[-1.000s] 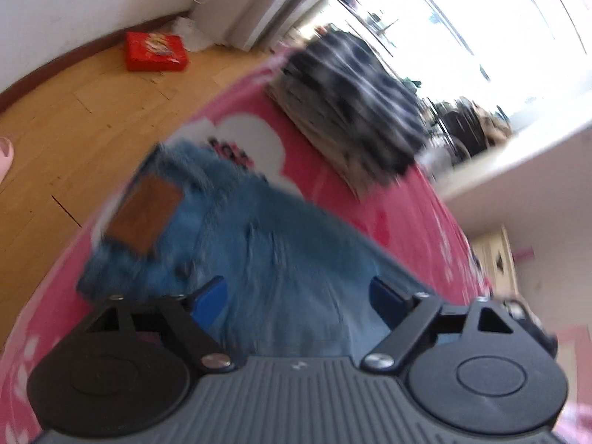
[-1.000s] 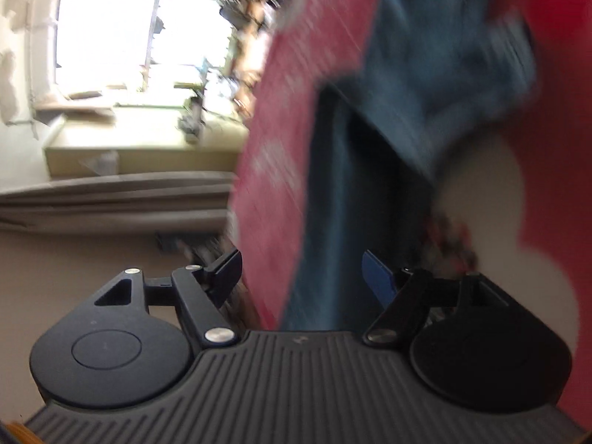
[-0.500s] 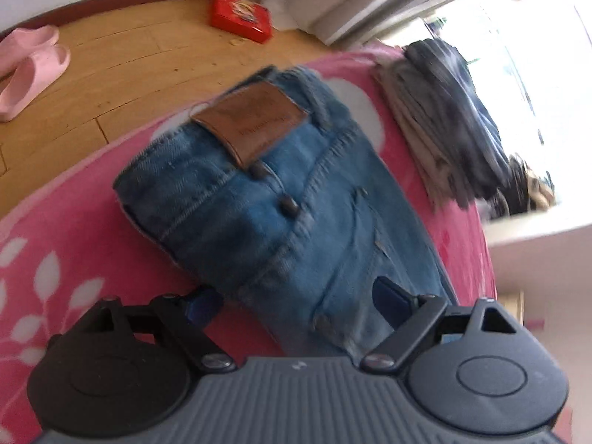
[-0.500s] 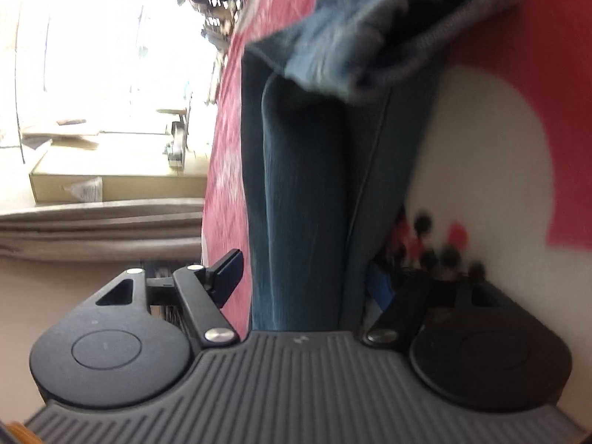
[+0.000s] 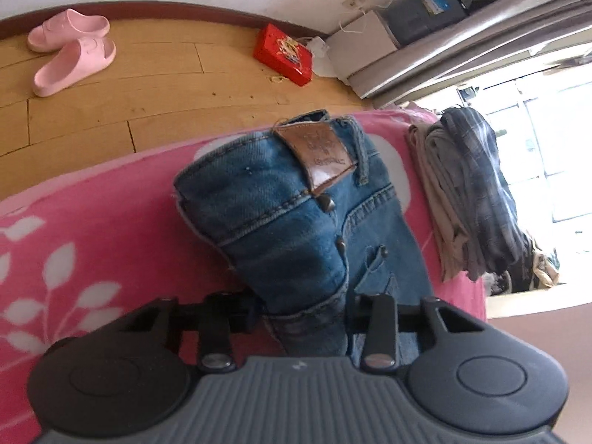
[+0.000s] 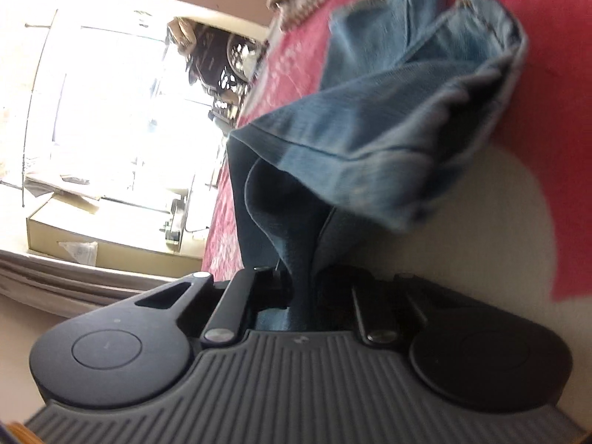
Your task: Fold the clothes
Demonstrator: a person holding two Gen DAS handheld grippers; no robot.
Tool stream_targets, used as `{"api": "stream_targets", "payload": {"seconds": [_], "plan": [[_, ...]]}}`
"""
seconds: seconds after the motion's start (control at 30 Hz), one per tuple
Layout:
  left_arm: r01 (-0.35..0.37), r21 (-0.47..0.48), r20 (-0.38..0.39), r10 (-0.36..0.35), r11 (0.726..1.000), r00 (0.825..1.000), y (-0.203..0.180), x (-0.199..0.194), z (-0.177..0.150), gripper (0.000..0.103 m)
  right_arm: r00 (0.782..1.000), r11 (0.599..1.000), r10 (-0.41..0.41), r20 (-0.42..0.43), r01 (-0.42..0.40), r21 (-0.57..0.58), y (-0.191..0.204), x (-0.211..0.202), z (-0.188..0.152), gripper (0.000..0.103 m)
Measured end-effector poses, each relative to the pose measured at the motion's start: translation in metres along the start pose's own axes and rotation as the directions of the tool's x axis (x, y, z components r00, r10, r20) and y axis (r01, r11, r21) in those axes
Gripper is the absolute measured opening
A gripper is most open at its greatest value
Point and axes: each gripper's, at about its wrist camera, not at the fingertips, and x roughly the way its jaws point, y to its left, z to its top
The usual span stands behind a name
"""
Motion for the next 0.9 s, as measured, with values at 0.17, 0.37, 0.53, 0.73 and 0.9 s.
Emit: {"api": "stream_targets", "payload": {"seconds": [0.17,0.37,0.53,0.73,0.9], "plan": [[0.019,0.059,-0.013,-0.019,0.998,1.000,-0.010,-0.013,0.001,0.034,0.999,0.999,0.004,0.033,-0.003,-0.034,0.006,-0.034,0.010,0.008],[0.038,0.134,-0.082,-0.027,0.990,0.996,-0.021,-0.026,-0.018,0.032,0.999,0.998,0.005,0.041,-0.003,-0.062,-0.004,-0.100,0.040,0.007],[0.044,0.220,-0.166,-0.007,0.975,0.986,-0.020,-0.042,-0.038,0.032,0.998,0.996,-0.044,0.047,0.047,-0.072,-0.017,-0.175,0.053,0.007],[0.037,0.302,-0.209,0.028,0.953,0.978,-0.007,-0.037,-0.052,0.035,0.991,0.985,-0.133,-0.001,0.132,0.107,-0.086,-0.247,0.039,0.014],[0.025,0.330,-0.262,0.066,0.944,0.963,0.004,-0.031,-0.045,0.047,0.974,0.929,-0.166,-0.157,0.207,0.307,-0.140,-0.271,0.044,0.030]]}}
